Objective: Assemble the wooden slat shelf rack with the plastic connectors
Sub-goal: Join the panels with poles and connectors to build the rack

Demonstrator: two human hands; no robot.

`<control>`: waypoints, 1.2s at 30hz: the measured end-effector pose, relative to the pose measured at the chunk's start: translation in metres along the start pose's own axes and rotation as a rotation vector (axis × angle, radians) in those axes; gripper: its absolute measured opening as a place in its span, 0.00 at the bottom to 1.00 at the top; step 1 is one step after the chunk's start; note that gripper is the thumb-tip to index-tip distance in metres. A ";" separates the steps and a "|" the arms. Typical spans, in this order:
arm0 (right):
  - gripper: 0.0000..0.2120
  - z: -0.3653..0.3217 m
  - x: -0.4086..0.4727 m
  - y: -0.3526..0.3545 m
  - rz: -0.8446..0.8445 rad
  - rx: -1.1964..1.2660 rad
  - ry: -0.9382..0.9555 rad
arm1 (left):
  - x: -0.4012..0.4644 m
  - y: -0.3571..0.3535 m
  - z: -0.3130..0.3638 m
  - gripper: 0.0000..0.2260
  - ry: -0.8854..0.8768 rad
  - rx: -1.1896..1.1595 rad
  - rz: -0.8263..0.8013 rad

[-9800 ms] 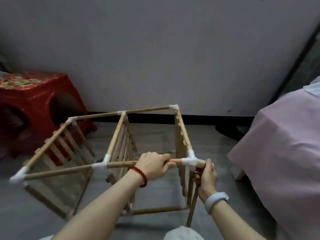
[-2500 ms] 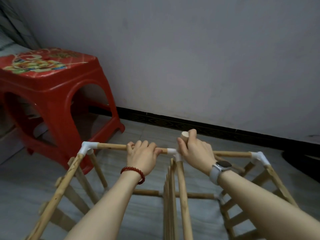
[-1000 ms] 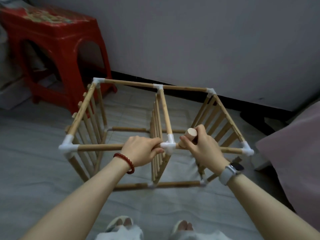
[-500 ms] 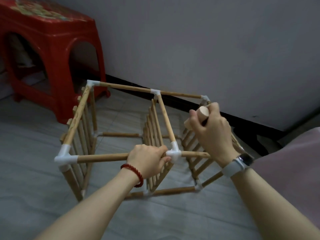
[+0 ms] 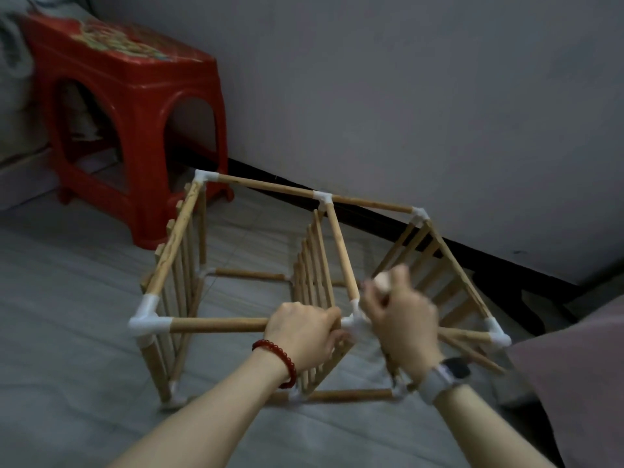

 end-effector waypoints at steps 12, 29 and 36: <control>0.10 0.007 -0.016 -0.013 -0.164 -0.005 -0.072 | -0.002 -0.002 -0.002 0.11 -0.002 -0.045 -0.060; 0.09 0.020 -0.024 -0.008 -0.311 0.312 -0.136 | 0.000 0.001 0.002 0.12 0.002 0.012 -0.005; 0.12 0.022 -0.017 -0.022 -0.301 0.134 -0.057 | -0.002 0.002 0.003 0.12 0.001 0.022 0.024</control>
Point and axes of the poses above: each hand's wrist, its own x-axis towards the middle knuckle, its own y-axis out of the back of the hand, z = x × y, the point moved 5 cm from there along x, towards the middle knuckle, and after that the axes turned 11 degrees about y, right-handed, at the moved point
